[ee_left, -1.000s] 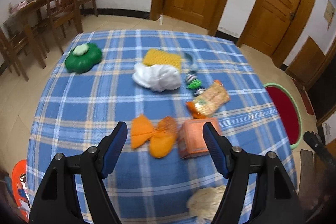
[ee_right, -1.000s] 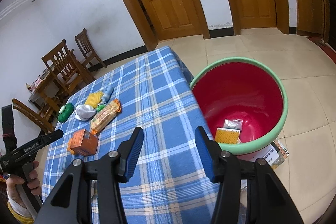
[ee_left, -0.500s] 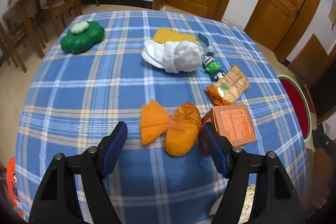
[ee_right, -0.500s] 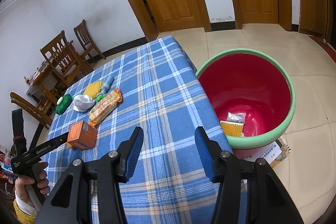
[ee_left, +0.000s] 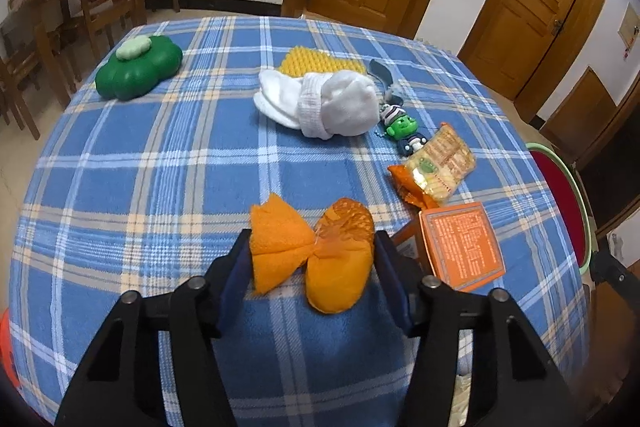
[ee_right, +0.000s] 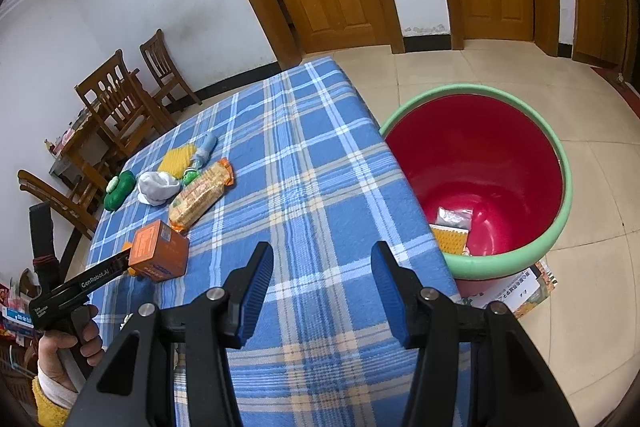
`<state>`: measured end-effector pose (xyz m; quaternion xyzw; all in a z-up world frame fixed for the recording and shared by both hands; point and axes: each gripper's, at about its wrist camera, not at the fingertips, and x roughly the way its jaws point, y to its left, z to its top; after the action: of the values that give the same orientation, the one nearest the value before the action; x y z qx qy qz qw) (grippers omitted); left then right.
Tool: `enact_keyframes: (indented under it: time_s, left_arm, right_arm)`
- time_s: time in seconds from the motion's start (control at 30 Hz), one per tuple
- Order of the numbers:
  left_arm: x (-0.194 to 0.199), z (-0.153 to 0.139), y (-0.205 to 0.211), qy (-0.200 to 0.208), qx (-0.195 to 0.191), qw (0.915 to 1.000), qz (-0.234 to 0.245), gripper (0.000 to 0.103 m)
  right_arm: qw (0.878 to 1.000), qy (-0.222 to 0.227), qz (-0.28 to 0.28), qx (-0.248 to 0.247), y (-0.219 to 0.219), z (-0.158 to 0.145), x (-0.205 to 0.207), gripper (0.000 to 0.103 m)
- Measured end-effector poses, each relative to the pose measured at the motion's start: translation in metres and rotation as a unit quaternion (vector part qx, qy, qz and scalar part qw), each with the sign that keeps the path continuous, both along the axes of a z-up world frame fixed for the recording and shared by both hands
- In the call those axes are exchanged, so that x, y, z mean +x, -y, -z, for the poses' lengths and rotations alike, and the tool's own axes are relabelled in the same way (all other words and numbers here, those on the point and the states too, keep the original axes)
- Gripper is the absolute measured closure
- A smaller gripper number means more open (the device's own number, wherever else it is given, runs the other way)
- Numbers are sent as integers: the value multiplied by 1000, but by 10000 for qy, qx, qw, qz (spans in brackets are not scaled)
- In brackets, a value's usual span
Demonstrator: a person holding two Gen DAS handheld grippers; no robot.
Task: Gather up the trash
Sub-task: 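Grasp the orange cloth with the left gripper and lift it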
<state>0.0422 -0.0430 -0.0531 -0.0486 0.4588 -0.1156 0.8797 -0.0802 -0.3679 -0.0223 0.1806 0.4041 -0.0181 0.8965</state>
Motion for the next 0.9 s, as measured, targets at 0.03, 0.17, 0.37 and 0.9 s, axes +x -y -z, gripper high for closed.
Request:
enact_keyframes:
  time_s: [0.03,0.17,0.37,0.9]
  left_arm:
    - [-1,-2,0,37,-16,10000,17,52]
    - [-3,-7,-4,122,-105,9999,45,63]
    - [-7,-4,4,126,146,9997,156,55]
    - [-14,6,17,251,391,9984,308,60]
  right_arm:
    - [10000,-7,-18,4,-1,0,1,49]
    - [9999,-13,-111,-4,-9,0,4,49]
    - [9996,15,-276,-60,-23,-2,8,49]
    - [9992,-40,-396,-71,-34,0,11,49]
